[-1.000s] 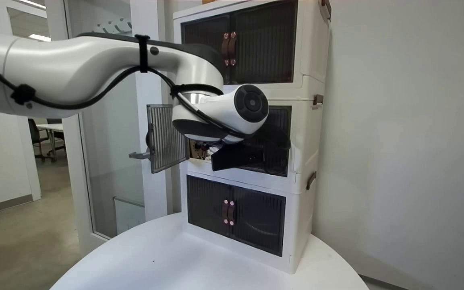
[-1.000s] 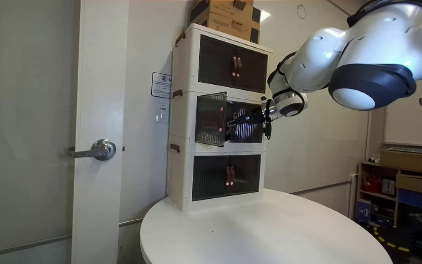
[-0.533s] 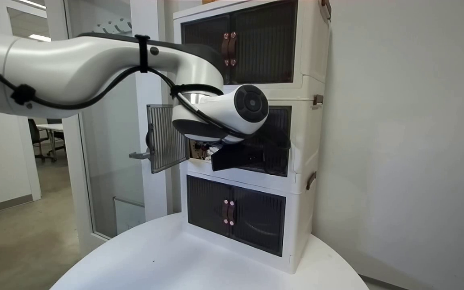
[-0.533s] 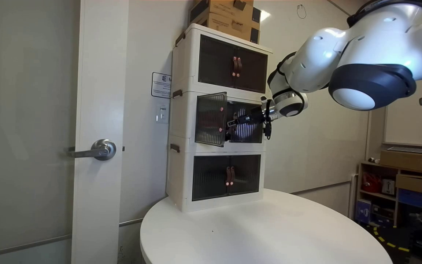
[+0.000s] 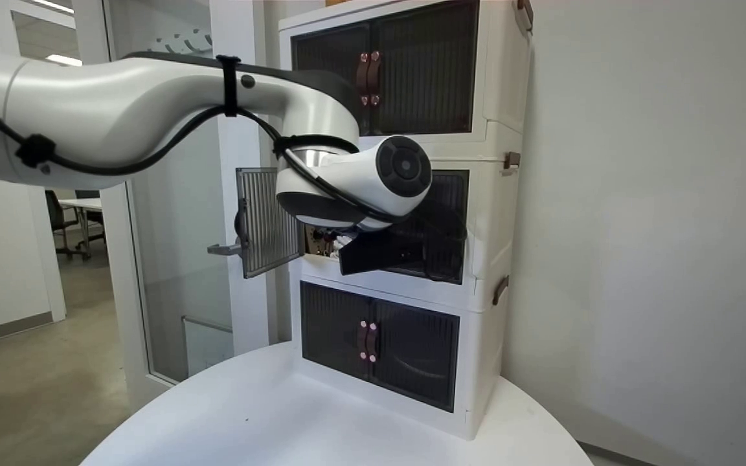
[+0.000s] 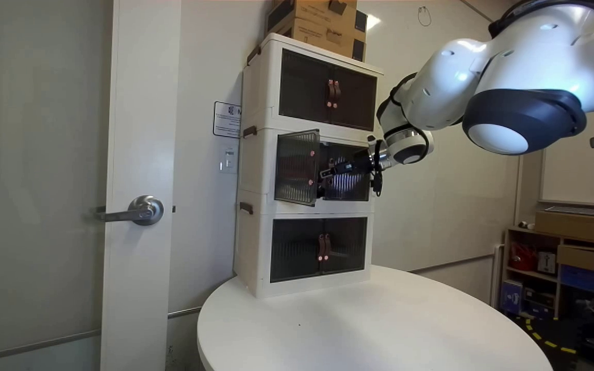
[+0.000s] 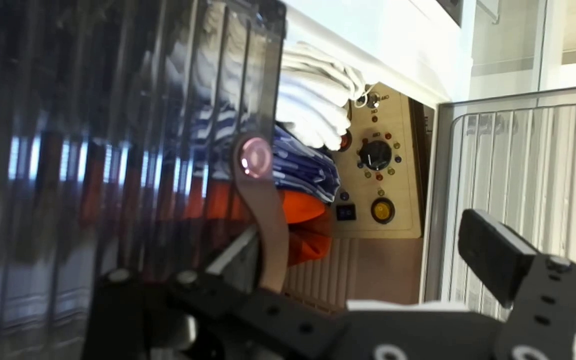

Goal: Open the middle shelf compartment

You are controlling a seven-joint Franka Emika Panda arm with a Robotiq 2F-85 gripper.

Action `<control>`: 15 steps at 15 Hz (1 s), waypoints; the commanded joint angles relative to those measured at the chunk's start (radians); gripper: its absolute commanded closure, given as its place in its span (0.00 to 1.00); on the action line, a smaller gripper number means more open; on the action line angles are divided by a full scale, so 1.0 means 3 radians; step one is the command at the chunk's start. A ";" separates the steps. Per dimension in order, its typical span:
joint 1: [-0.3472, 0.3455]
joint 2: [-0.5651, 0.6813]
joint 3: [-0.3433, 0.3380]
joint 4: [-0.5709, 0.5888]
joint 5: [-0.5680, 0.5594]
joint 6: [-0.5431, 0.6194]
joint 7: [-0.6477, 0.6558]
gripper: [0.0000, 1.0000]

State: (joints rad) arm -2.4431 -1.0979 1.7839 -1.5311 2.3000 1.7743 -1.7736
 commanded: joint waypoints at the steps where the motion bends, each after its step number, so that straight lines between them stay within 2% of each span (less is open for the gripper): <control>1: 0.0134 -0.0015 -0.0045 -0.0054 0.0072 -0.0048 0.0042 0.00; 10: 0.0361 0.0035 -0.0077 -0.0317 0.0101 -0.0029 0.0121 0.00; 15: 0.0527 0.0060 -0.0121 -0.0594 0.0047 -0.0117 0.0222 0.00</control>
State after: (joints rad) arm -2.3644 -1.0903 1.7516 -1.6271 2.3308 1.7849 -1.7404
